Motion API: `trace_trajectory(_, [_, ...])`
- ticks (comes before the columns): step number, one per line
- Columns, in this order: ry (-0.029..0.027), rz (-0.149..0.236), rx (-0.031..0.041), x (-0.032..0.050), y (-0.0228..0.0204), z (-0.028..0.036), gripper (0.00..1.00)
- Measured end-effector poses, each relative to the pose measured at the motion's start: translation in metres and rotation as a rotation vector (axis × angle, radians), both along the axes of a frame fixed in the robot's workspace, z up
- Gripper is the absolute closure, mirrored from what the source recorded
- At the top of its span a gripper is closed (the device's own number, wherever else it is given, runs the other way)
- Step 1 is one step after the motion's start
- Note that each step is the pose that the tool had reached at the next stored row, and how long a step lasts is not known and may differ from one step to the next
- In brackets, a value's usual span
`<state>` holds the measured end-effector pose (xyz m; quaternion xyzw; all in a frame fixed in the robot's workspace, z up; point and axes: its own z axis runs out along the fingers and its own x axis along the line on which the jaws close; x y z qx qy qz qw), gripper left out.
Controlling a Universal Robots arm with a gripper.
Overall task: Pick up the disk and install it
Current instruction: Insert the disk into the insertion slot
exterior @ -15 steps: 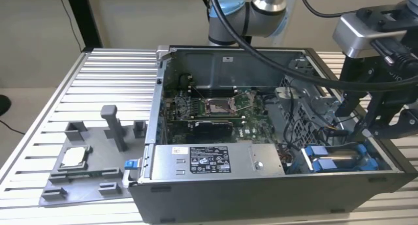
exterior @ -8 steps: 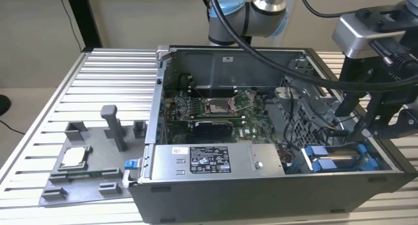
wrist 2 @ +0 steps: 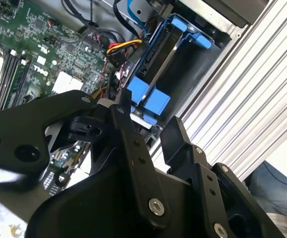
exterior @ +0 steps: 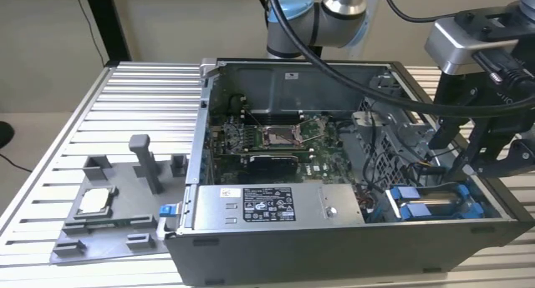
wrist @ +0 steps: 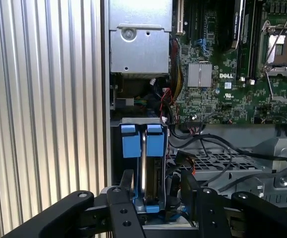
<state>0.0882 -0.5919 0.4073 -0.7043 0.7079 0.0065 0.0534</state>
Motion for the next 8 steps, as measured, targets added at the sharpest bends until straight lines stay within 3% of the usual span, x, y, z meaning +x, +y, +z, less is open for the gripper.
trace_trajectory(8, [-0.0025, 0.0, -0.0001, 0.0, 0.0002, -0.0028, 0.0])
